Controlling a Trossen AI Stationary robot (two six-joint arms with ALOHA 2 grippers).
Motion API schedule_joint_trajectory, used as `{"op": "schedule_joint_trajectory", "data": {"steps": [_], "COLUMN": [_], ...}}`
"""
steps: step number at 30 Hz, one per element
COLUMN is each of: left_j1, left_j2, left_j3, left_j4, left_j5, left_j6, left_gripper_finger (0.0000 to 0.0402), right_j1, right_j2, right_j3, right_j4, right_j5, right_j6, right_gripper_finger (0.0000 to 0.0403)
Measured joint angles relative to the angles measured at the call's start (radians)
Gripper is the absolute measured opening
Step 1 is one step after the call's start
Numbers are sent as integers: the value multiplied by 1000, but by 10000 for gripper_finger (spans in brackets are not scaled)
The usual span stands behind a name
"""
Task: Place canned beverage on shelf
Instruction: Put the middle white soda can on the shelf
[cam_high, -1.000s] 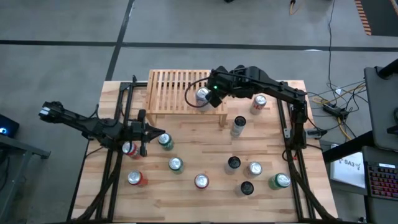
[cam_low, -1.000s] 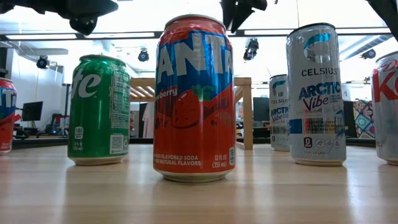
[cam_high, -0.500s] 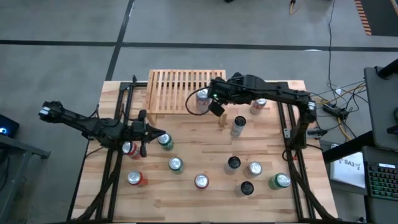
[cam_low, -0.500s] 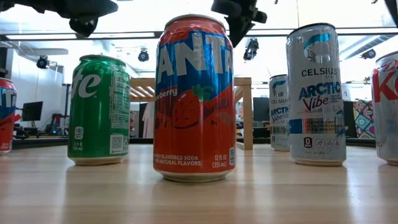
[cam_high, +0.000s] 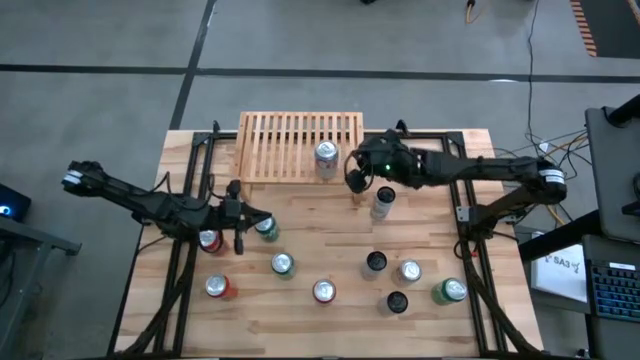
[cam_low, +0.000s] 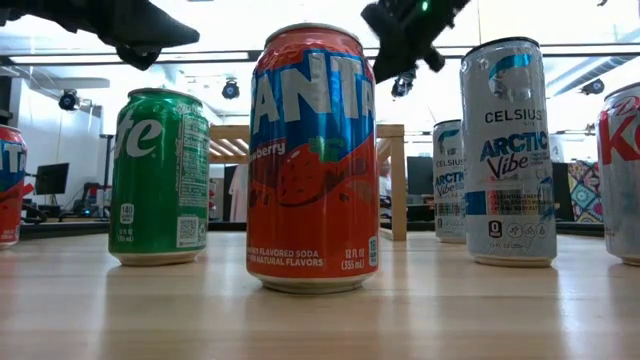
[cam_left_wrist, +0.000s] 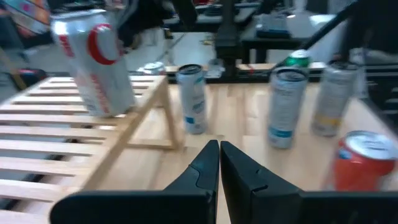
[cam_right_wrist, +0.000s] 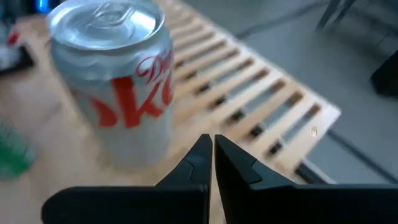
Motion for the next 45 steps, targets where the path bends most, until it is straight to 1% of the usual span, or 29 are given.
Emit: {"op": "schedule_joint_trajectory", "data": {"steps": [2,4,6,7,11,15,24,27,30,33,40,45], "left_j1": [0,0,0,0,0,0,1,1,1,1,1,1], "left_j2": [20,35,49,56,73,79,48,44,44,46,45,47], "left_j3": [6,24,54,67,107,115,102,99,95,95,94,93], "left_j4": [25,44,49,48,37,28,30,30,29,29,29,30], "left_j5": [-49,-97,-133,-147,-150,-151,-220,-220,-220,-220,-220,-220], "left_j6": [37,87,135,157,236,293,309,309,309,309,314,317], "left_gripper_finger": [0,0,0,0,0,0,0,0,0,0,0,0], "right_j1": [0,-3,-3,-3,6,34,79,79,72,66,101,114], "right_j2": [-1,0,5,7,22,43,101,106,99,102,184,275], "right_j3": [-94,-162,-201,-212,-213,-198,-152,-140,-119,-94,-49,29], "right_j4": [183,352,470,497,503,505,502,483,390,318,320,321], "right_j5": [53,61,63,63,54,30,39,90,148,143,134,133], "right_j6": [-31,-51,-56,-54,-8,20,36,31,67,113,126,101], "right_gripper_finger": [9,8,9,9,9,8,9,9,9,9,9,9]}}
